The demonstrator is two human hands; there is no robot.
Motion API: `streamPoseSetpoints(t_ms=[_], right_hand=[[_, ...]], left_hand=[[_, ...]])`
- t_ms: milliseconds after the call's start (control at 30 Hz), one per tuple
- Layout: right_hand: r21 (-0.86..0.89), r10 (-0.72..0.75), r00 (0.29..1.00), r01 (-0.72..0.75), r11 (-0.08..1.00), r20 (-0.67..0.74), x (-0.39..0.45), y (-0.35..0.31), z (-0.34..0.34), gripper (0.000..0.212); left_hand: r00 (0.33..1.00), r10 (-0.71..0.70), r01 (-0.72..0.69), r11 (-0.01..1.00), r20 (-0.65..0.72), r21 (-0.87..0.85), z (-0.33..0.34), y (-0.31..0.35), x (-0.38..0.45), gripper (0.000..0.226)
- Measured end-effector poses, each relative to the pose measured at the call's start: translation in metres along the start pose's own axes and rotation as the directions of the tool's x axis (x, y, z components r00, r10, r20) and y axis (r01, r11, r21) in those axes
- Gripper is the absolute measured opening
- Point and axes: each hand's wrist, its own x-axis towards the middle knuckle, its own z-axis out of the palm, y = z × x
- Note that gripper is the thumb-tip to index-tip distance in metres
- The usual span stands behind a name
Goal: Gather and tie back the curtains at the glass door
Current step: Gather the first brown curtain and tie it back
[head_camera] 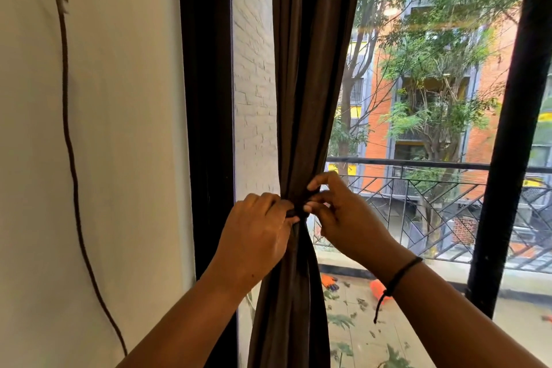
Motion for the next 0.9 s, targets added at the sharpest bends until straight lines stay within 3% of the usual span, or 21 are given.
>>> streamPoseSetpoints(t_ms=[133, 200, 400, 467, 533, 633, 700, 800, 900], right_hand=[[-0.204, -0.122, 0.968, 0.076, 0.976, -0.220, -0.009, 0.001, 0.005, 0.008], [-0.207, -0.150, 0.960, 0.101, 0.973, -0.237, -0.009, 0.001, 0.007, 0.014], [-0.105, -0.136, 0.986, 0.146, 0.984, 0.092, -0.028, -0.008, 0.018, 0.045], [-0.272, -0.181, 0.975, 0.211, 0.939, 0.132, -0.031, -0.014, 0.024, 0.049], [-0.435, -0.138, 0.985, 0.169, 0.884, 0.101, -0.025, -0.013, 0.029, 0.045], [-0.545, -0.162, 0.985, 0.165, 0.822, 0.055, -0.014, -0.012, 0.031, 0.024], [-0.586, -0.160, 0.981, 0.196, 0.786, 0.113, -0.009, -0.015, 0.029, 0.029], [-0.510, -0.114, 0.973, 0.202, 0.836, 0.199, -0.003, -0.022, 0.017, 0.039], [-0.266, 0.005, 0.950, 0.082, 0.960, 0.312, 0.007, -0.021, 0.000, 0.038]], left_hand=[[0.997, 0.038, -0.038, 0.999, 0.060, 0.000, -0.010, -0.005, 0.005, 0.036], [0.998, 0.022, -0.021, 1.000, 0.062, -0.015, -0.013, -0.004, 0.004, 0.036], [0.985, -0.149, 0.156, 0.984, 0.084, -0.085, -0.021, 0.001, 0.011, 0.038], [0.965, -0.141, 0.147, 0.989, 0.219, -0.013, -0.026, 0.003, 0.017, 0.035], [0.938, -0.129, 0.132, 0.991, 0.323, 0.014, -0.029, 0.007, 0.021, 0.034], [0.911, -0.181, 0.231, 0.968, 0.371, -0.095, -0.027, 0.010, 0.026, 0.034], [0.897, -0.203, 0.289, 0.942, 0.392, -0.172, -0.026, 0.004, 0.026, 0.032], [0.923, -0.077, 0.228, 0.897, 0.376, -0.377, -0.029, -0.010, 0.023, 0.035], [0.916, 0.047, 0.164, 0.862, 0.398, -0.480, -0.039, -0.013, 0.020, 0.037]])
